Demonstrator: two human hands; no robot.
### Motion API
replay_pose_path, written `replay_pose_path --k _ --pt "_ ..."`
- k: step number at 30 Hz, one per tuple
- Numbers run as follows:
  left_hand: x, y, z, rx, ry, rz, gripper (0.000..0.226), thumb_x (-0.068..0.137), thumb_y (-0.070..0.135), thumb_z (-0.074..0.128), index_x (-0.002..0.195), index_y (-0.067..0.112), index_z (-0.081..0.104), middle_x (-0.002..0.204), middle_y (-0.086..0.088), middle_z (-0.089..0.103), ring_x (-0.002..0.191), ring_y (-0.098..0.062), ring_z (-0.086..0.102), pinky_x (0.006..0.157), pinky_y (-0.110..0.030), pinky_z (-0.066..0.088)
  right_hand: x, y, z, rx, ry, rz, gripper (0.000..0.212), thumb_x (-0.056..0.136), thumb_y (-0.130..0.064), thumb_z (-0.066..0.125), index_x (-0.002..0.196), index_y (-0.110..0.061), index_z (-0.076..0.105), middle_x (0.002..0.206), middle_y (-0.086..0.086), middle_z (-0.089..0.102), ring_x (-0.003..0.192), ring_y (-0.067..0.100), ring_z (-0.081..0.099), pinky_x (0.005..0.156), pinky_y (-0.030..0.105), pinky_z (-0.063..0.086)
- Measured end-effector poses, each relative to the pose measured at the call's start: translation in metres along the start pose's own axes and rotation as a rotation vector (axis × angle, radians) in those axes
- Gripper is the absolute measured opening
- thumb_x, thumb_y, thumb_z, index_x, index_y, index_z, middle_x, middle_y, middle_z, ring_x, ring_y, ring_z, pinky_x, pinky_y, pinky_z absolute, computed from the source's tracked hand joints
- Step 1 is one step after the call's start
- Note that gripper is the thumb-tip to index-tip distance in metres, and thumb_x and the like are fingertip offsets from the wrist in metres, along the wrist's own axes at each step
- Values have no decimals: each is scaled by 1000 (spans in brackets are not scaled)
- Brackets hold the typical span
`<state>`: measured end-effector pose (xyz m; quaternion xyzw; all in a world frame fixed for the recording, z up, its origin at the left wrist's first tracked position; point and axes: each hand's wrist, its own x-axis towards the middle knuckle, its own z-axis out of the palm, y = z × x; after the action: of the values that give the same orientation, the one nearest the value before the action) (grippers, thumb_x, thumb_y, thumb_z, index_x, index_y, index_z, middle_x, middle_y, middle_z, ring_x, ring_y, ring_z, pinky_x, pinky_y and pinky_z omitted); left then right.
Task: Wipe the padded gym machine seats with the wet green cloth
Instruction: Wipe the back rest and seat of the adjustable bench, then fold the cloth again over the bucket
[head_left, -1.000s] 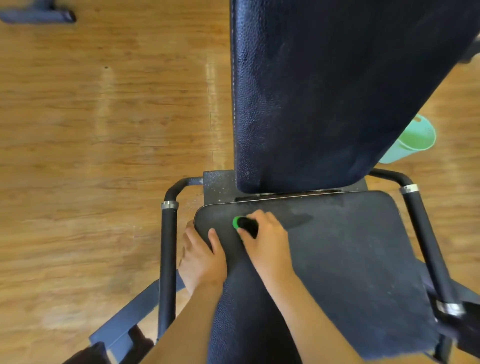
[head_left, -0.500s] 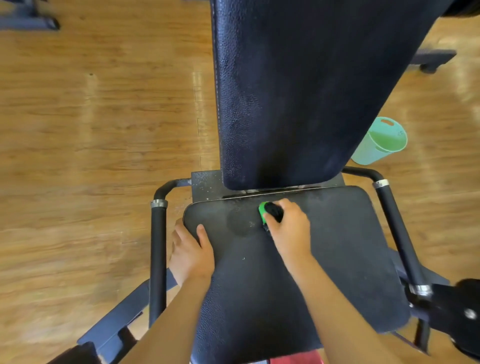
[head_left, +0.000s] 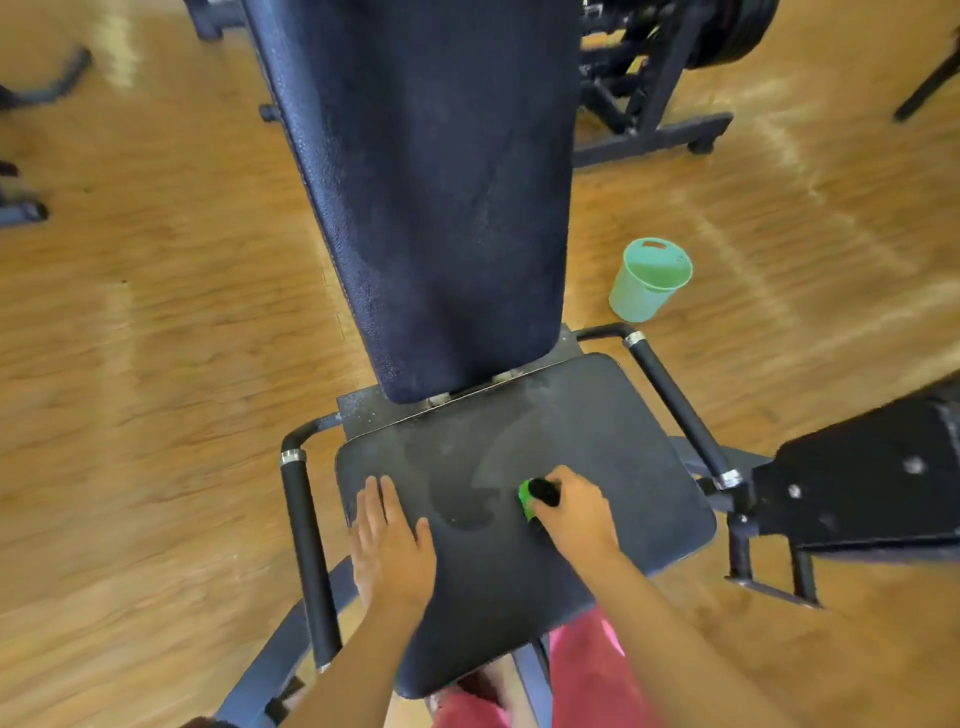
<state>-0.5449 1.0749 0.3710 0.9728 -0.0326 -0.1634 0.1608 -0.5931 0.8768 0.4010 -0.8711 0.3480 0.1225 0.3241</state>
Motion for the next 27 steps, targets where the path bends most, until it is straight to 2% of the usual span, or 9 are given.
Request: replay_pose_path --k 3,6,10,13,17,21,27 --pt "-17 17 -3 16 -40 122 67 102 34 39 154 9 6 162 -7 6 150 -22 4 120 -34 16 -19 25 -26 30 33 35 24 89 -40 66 91 -22 51 85 -2 56 76 18 51 62 31 37" --pt "-30 37 -10 41 -82 270 66 103 35 35 155 11 2 163 -5 4 150 -20 3 120 -32 14 -38 38 -45 78 88 69 22 88 -37 68 90 -24 51 86 -5 58 81 17 54 62 30 36" --pt "-41 62 -22 81 -86 434 64 103 34 34 155 14 2 163 -2 6 150 -18 6 121 -31 13 -65 47 -69 172 163 66 20 85 -32 72 91 -26 53 93 -5 66 85 15 60 64 30 44" --pt "-49 78 -30 114 -69 509 63 103 35 35 155 15 5 162 -1 8 149 -17 9 120 -30 15 -85 52 -88 228 211 67 19 86 -29 72 96 -23 57 92 -7 66 85 12 61 68 32 52" --pt "-63 96 -40 174 -70 597 62 103 36 33 155 14 5 163 -2 8 149 -16 8 120 -31 16 -108 57 -114 275 297 50 21 88 -29 70 103 -21 59 90 -11 61 81 10 60 65 26 51" --pt "-77 128 -48 143 -48 685 62 103 39 31 155 15 6 162 0 10 149 -15 8 120 -31 15 -119 61 -140 346 395 31 24 87 -29 71 107 -21 60 94 -7 65 87 14 63 71 33 55" --pt "-97 190 -53 101 -47 850 61 101 43 36 154 18 17 159 2 23 148 -16 14 120 -34 16 -131 80 -185 461 616 -29 25 84 -23 74 106 -17 63 94 -8 61 89 12 59 74 26 50"
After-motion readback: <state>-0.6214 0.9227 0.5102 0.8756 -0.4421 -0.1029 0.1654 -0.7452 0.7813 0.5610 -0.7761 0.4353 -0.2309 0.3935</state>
